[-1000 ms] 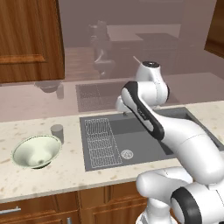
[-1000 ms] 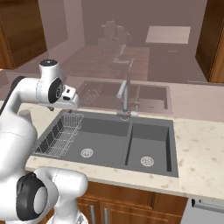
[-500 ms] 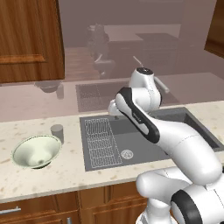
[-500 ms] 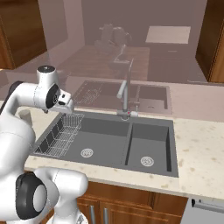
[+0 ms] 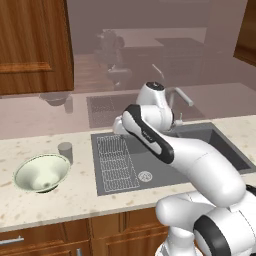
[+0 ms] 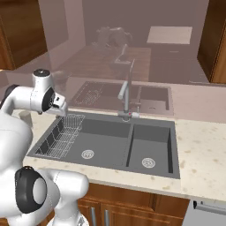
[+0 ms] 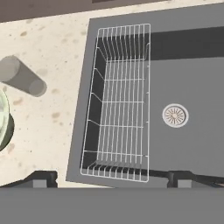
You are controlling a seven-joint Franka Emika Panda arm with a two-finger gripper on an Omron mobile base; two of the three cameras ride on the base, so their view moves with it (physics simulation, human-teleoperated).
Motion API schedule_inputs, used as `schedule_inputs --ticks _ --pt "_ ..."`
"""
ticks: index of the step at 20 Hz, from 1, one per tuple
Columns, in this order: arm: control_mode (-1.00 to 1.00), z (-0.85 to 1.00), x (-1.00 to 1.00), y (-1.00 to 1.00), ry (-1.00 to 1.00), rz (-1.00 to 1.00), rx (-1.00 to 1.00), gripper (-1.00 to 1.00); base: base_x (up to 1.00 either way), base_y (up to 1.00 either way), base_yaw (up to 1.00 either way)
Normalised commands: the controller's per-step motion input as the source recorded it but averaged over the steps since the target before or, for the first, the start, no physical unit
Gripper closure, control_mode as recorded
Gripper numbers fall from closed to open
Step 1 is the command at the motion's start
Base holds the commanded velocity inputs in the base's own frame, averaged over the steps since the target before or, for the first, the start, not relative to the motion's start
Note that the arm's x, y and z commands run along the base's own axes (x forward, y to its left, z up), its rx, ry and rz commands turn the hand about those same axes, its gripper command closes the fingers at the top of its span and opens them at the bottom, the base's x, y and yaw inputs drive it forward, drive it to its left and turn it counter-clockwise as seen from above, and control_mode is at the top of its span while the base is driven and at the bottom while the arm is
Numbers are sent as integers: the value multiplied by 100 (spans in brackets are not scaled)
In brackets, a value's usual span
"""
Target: Place the glass cup in the left basin and the bowl in the right basin of the sink.
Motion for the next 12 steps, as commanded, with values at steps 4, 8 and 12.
schedule_inputs --ticks 4,8,12 --pt "-100 -9 9 32 0 0 0 -100 0 0 0" --pt "-100 -2 9 28 0 0 0 -100 0 0 0" --pt "-100 -4 13 32 0 0 0 -100 0 0 0"
